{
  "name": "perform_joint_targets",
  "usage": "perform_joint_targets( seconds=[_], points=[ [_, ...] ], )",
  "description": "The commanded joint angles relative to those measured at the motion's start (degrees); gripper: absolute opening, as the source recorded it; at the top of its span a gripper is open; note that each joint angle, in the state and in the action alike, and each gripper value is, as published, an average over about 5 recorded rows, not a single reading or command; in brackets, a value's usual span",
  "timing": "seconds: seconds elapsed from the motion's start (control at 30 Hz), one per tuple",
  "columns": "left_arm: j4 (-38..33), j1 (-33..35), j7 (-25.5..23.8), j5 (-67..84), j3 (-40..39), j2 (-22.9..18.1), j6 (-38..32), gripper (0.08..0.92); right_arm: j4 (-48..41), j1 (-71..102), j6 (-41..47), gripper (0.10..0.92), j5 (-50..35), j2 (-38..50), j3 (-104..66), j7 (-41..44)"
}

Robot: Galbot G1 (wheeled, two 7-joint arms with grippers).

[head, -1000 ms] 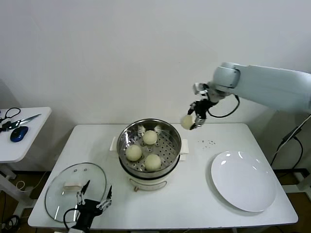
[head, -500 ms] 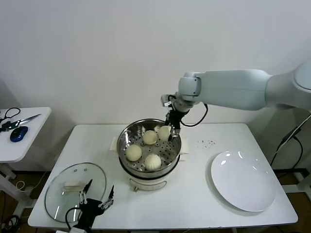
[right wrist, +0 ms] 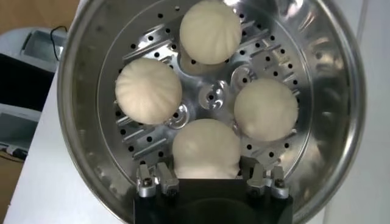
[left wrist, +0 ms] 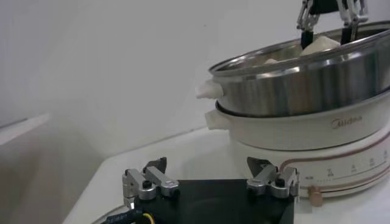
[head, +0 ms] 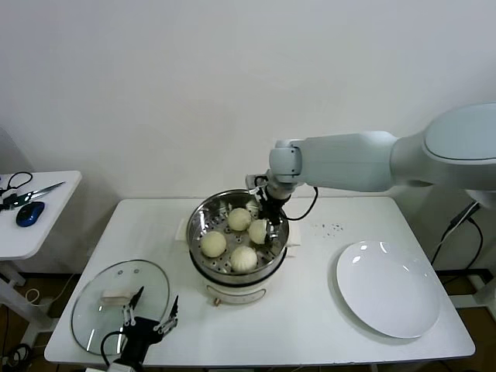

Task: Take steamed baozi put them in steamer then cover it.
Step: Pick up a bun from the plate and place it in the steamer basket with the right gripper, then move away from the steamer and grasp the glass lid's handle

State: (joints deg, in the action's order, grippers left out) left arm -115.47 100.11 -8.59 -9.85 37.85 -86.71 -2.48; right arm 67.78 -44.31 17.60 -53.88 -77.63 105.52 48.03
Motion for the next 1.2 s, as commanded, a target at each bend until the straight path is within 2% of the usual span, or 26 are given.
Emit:
perform_joint_targets(
  seconds=[0.03,0.1,0.27,0.5,0.67,0.77,1.0,1.2],
  points=[
    [-0.33,-0.16,-0.06,-0.13,0.04,-0.07,0.25,0.823,-0.28,1.77,1.28,0.697,1.95,-1.3,0.02,-1.92],
    [-0.4,-0.25,-0.07,-0.15,0.04,-0.04,0.34,0.823,-0.2,1.8,1.8,0.712,2.08,-1.18,-0.36,-2.18],
    [-0.49,-0.34,-0.08,-0.2,0.04,0.02,0.4,0.823,0.49,0.97,2.02,0.806,2.16,-0.16,-0.95,-2.02],
    [-0.66,-0.35,-0.05,-0.29,0.12,0.12,0.48,0.823,2.99,-2.37,0.6,0.822,1.54,3.85,-2.61,0.71],
    [-0.9,-0.23,-0.04,-0.35,0.31,0.26,0.56,0.823,3.97,-5.07,-3.26,0.823,1.21,10.05,-4.8,0.78],
    [-0.97,-0.21,0.01,-0.43,0.63,0.28,0.56,0.823,6.32,-5.62,-8.72,0.823,0.88,15.62,-5.99,-5.99],
    [-1.58,-0.05,1.16,-0.18,2.09,0.26,0.46,0.823,14.56,2.92,-26.22,0.823,0.9,30.63,-13.6,-36.24],
    [-2.61,0.16,2.34,-1.47,2.74,0.05,0.49,0.823,18.78,21.42,-31.09,0.823,4.36,43.15,-32.08,-43.49]
  ],
)
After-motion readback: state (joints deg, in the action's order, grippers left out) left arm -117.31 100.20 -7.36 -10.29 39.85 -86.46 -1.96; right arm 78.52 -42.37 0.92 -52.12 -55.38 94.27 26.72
